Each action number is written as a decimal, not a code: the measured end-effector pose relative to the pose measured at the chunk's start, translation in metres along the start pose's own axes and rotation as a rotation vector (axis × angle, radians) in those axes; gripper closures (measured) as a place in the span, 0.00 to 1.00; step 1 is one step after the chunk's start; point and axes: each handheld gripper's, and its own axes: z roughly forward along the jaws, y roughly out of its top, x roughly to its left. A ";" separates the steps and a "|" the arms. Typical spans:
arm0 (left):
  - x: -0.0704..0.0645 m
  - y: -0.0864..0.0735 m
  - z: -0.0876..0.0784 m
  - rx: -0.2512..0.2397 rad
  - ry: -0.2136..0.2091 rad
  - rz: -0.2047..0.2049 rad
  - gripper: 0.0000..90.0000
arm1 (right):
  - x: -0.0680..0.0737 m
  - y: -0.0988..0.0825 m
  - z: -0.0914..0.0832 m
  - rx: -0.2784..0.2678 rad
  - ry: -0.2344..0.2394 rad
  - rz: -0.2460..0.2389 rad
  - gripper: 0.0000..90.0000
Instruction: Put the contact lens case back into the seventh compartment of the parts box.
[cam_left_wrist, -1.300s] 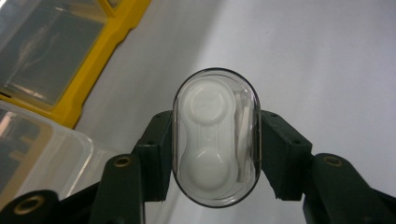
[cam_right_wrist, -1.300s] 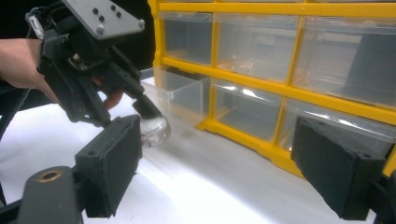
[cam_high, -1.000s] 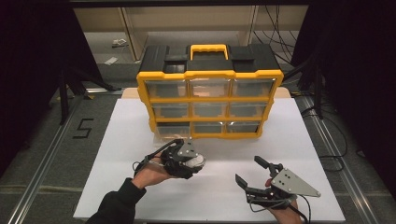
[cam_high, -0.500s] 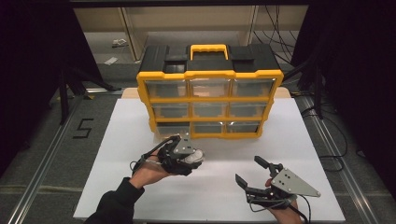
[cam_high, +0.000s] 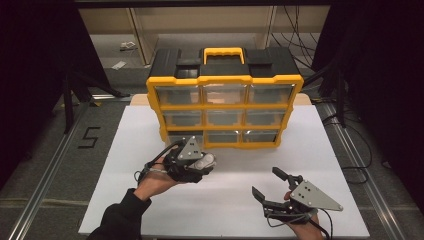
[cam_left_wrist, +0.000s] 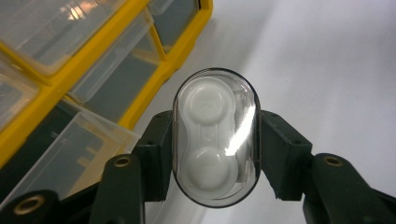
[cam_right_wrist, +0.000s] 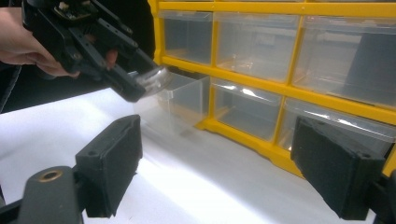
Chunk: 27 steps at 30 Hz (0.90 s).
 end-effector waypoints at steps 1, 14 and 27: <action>0.000 0.000 0.000 0.000 0.000 0.000 0.55 | 0.000 0.000 0.000 0.000 0.000 0.000 0.19; 0.014 -0.002 -0.013 -0.047 0.048 -0.040 0.55 | 0.000 0.000 0.000 0.001 -0.001 0.001 0.19; 0.035 -0.010 -0.019 -0.061 0.121 -0.113 0.55 | 0.000 0.000 0.000 0.002 -0.003 0.004 0.19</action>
